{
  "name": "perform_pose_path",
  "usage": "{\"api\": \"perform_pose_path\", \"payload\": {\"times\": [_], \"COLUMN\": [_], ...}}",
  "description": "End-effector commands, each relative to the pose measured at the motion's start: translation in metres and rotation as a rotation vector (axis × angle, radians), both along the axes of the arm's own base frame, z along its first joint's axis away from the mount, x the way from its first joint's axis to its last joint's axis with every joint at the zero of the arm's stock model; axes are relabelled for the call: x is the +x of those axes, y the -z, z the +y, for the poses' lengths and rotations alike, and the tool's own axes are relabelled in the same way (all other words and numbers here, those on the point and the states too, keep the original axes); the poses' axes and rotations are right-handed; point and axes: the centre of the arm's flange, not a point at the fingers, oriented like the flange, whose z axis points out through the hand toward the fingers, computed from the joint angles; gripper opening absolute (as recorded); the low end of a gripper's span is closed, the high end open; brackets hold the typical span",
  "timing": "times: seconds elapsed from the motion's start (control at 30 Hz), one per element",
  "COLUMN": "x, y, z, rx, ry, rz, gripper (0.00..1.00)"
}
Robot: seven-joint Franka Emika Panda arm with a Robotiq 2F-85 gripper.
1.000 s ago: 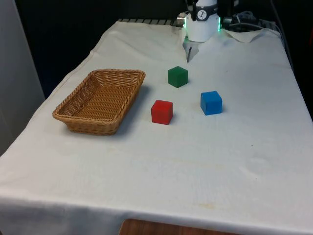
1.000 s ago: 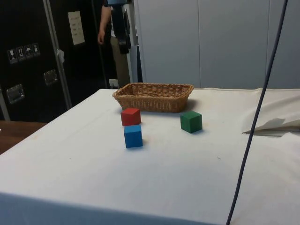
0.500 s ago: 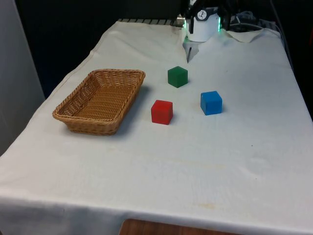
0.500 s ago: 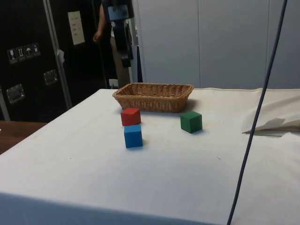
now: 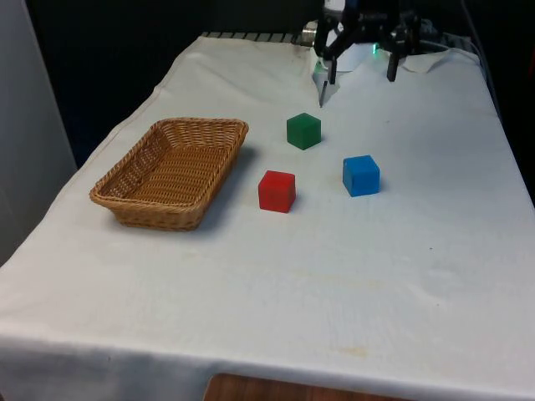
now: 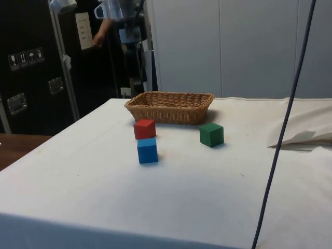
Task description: Pick up the blue cube and place it into the basket.
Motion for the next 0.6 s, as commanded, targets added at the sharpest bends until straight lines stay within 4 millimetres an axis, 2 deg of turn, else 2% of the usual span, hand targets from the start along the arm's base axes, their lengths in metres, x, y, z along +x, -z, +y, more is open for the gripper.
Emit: {"api": "perform_pose_path", "payload": {"times": [0.0,0.37,0.57], "x": [0.001,0.001,-0.002], "y": [0.005,0.012,0.023], "z": [0.002,0.003,0.004], "rx": [-0.007,0.005,0.021], "ry": [0.003,0.002,0.004], "rz": [-0.014,-0.011,-0.036], "gripper": [1.0,1.0,1.0]}}
